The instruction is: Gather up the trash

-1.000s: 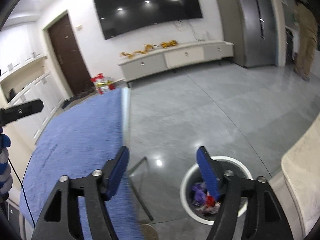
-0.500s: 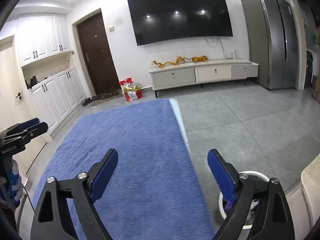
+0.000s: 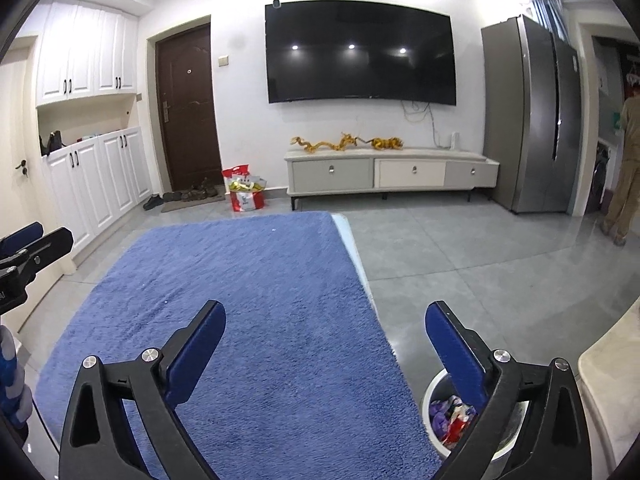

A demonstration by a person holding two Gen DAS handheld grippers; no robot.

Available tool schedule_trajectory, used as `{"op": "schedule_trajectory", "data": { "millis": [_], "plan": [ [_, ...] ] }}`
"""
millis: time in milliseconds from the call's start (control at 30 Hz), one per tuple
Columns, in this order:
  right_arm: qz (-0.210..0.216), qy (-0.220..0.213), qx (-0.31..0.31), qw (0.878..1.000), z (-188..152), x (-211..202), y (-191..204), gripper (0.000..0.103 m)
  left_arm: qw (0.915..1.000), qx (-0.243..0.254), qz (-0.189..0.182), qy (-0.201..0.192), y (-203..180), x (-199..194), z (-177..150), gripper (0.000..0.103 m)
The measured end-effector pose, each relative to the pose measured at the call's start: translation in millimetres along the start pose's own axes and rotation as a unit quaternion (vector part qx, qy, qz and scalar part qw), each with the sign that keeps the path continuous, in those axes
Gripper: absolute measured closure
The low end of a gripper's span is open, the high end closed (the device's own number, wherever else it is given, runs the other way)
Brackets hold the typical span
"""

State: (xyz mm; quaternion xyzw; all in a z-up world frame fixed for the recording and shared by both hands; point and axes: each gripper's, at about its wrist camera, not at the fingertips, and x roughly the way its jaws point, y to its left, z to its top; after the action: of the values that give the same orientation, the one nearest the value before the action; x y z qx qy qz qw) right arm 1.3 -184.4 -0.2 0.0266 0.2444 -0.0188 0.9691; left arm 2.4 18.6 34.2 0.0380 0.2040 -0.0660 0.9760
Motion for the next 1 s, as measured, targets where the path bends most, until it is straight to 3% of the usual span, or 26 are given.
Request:
{"op": "schedule_trajectory", "data": {
  "millis": [267,1000],
  "plan": [
    [-0.034,-0.016,-0.020,0.999,3,-6,12,0.001,1.0000,-0.002,0.004,0.001,-5,-1,-6,0.009],
    [-0.041,-0.037,-0.033,0.998,1,-17,21,0.001,0.9998,-0.002,0.016,0.008,-10,2,-16,0.009]
  ]
}}
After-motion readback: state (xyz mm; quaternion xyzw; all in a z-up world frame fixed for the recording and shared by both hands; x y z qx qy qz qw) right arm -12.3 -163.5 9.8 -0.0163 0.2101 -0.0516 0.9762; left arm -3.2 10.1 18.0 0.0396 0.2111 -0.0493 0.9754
